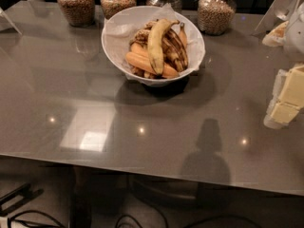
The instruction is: Pick banana from white bowl
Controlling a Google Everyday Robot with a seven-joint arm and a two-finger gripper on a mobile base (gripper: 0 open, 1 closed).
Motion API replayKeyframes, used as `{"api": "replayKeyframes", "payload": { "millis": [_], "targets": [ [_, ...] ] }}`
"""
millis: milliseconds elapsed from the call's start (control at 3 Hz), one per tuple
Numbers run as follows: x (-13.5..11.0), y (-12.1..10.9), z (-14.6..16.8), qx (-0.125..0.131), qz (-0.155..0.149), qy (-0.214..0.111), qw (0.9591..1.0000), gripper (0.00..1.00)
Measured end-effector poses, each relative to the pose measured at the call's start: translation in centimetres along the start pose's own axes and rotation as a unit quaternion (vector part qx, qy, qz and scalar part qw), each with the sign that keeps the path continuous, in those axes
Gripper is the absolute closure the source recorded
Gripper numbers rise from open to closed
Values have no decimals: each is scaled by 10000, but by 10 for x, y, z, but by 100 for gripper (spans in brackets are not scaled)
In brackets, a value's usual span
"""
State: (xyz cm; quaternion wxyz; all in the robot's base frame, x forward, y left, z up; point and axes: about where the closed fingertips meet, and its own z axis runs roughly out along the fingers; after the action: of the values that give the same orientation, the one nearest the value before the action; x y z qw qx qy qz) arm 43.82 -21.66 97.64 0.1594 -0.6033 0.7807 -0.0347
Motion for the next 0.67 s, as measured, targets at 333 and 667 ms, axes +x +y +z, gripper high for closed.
{"api": "replayKeyframes", "payload": {
  "millis": [333, 667],
  "targets": [
    [0, 0, 0, 0, 1, -1, 10000, 0],
    [-24, -12, 15, 40, 240, -262, 9994, 0]
  ]
}}
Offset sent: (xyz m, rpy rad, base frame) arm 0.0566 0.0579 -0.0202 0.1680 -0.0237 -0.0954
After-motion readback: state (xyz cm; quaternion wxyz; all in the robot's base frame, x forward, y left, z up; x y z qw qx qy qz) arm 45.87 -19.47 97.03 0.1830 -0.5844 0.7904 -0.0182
